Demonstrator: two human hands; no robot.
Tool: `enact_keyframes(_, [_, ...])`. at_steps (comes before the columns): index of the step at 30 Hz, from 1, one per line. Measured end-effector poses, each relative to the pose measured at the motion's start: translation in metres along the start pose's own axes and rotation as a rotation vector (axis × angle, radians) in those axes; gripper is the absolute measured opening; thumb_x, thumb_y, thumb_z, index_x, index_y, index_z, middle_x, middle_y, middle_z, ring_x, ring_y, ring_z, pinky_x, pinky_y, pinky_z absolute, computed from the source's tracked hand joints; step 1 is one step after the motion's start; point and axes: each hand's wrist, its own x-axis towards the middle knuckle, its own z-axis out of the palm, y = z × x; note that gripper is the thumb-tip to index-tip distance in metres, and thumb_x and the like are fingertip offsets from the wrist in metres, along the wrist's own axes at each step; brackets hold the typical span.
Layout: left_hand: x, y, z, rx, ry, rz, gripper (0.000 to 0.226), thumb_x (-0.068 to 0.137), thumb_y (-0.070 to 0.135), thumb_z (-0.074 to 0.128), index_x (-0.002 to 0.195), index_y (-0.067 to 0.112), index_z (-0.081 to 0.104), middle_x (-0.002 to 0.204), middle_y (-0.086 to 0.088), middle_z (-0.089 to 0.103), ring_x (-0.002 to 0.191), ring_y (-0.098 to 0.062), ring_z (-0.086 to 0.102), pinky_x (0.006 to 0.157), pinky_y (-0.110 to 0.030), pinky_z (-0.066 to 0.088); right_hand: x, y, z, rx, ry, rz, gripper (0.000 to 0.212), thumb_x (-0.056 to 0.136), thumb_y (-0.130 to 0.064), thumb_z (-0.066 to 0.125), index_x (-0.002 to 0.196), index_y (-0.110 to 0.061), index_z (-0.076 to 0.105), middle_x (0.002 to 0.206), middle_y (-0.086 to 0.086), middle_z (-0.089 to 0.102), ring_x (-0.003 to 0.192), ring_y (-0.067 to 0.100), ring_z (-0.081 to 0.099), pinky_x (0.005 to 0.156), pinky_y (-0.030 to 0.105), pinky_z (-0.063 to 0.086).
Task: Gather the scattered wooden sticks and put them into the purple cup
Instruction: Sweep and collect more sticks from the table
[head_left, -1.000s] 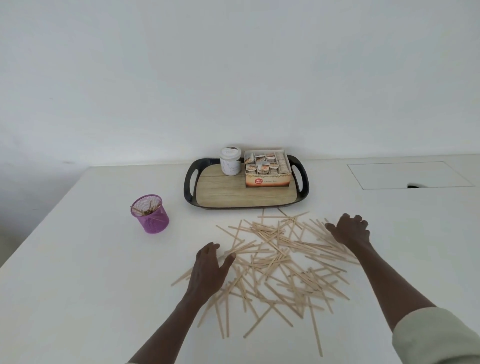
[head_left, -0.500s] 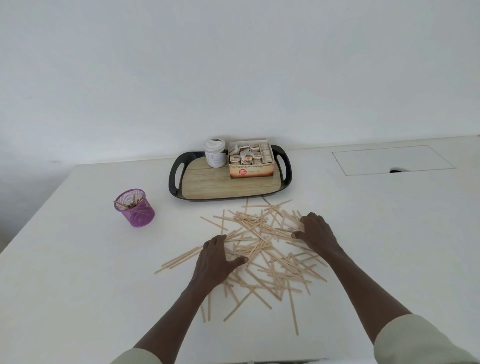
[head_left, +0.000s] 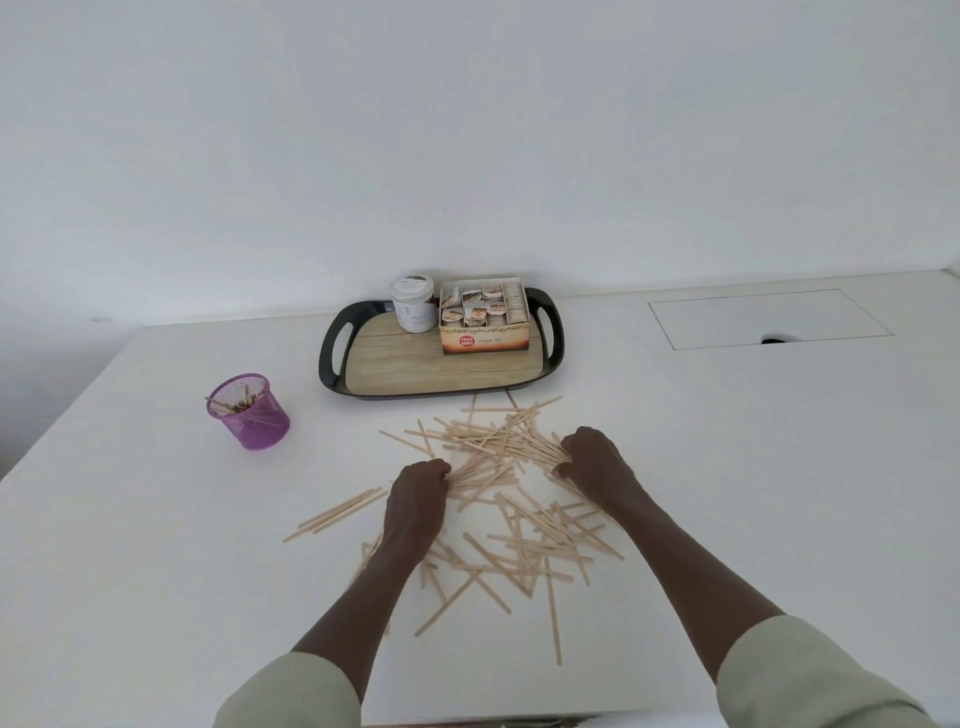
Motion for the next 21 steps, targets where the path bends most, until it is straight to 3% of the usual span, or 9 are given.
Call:
enact_keyframes(4, [0.007,0.001,0.002,0.016,0.005,-0.03,0.014,0.088,0.005,0.055,0.091,0.003,0.069,0.081,-0.002,0.065,0.075,-0.022,0.058,0.077,-0.041,0.054,-0.002,0.002,0.003,-0.021,0.062,0.012,0.036,0.084,-0.005,0.065,0.06,-0.013,0.039,0.078,0.005,0.049,0.078,0.024,0.05,0.066,0.029,0.034])
enact_keyframes(7, [0.012,0.0,0.005,0.058,-0.032,0.002,0.022,0.093,0.004,0.052,0.102,0.004,0.072,0.097,-0.013,0.069,0.094,-0.03,0.064,0.083,-0.041,0.052,-0.003,-0.003,-0.003,-0.012,0.046,0.045,0.029,0.082,0.0,0.061,0.06,-0.009,0.045,0.073,0.013,0.057,0.075,0.033,0.057,0.063,0.035,0.045])
enact_keyframes(10, [0.014,-0.002,0.006,0.074,-0.059,0.013,0.029,0.094,0.0,0.045,0.105,0.005,0.072,0.094,-0.016,0.063,0.092,-0.033,0.062,0.08,-0.04,0.05,0.0,-0.002,-0.005,0.094,0.047,0.095,0.027,0.079,0.004,0.055,0.059,-0.014,0.055,0.068,0.005,0.052,0.072,0.031,0.05,0.062,0.031,0.041])
enact_keyframes(12, [0.014,-0.003,0.006,0.043,-0.057,-0.004,0.033,0.095,-0.002,0.043,0.113,0.006,0.07,0.098,-0.015,0.06,0.095,-0.033,0.06,0.08,-0.036,0.049,0.002,-0.001,-0.007,0.134,0.062,0.112,0.009,0.073,0.007,0.052,0.073,0.005,0.06,0.069,0.005,0.053,0.07,0.028,0.047,0.062,0.029,0.038])
enact_keyframes(13, [0.015,-0.002,0.006,0.029,-0.053,-0.01,0.035,0.095,-0.004,0.043,0.117,0.006,0.069,0.101,-0.016,0.06,0.097,-0.033,0.06,0.08,-0.034,0.047,0.004,0.0,-0.007,0.152,0.056,0.123,0.013,0.07,0.008,0.05,0.065,0.0,0.042,0.065,0.008,0.051,0.066,0.03,0.044,0.059,0.031,0.037])
enact_keyframes(14, [0.015,-0.002,0.006,0.014,-0.053,-0.02,0.037,0.094,-0.007,0.043,0.12,0.005,0.067,0.103,-0.018,0.06,0.099,-0.034,0.059,0.079,-0.032,0.045,0.004,-0.001,-0.009,0.165,0.051,0.118,0.005,0.07,0.009,0.052,0.075,0.012,0.052,0.064,0.013,0.056,0.066,0.034,0.048,0.059,0.033,0.042])
enact_keyframes(15, [0.016,-0.001,0.006,-0.004,-0.056,-0.037,0.039,0.093,-0.009,0.043,0.122,0.003,0.065,0.104,-0.019,0.06,0.099,-0.034,0.059,0.078,-0.029,0.042,0.005,-0.002,-0.011,0.211,0.06,0.136,0.014,0.073,0.009,0.056,0.075,0.007,0.07,0.072,0.019,0.066,0.074,0.039,0.059,0.063,0.037,0.052])
enact_keyframes(17, [0.019,0.002,0.005,-0.06,-0.066,-0.107,0.037,0.09,-0.012,0.042,0.118,-0.001,0.064,0.104,-0.019,0.062,0.098,-0.033,0.058,0.074,-0.025,0.037,0.006,-0.002,-0.016,0.282,0.084,0.14,0.013,0.078,0.005,0.066,0.088,0.009,0.072,0.092,0.023,0.072,0.092,0.037,0.068,0.079,0.042,0.057])
enact_keyframes(21, [0.026,0.015,0.002,-0.311,-0.055,-0.339,0.029,0.095,0.001,0.039,0.115,0.0,0.06,0.113,-0.015,0.066,0.096,-0.026,0.057,0.075,-0.03,0.041,0.006,-0.011,-0.024,0.423,0.126,0.202,0.017,0.076,-0.002,0.075,0.091,0.004,0.076,0.099,0.021,0.074,0.095,0.034,0.07,0.087,0.043,0.058])
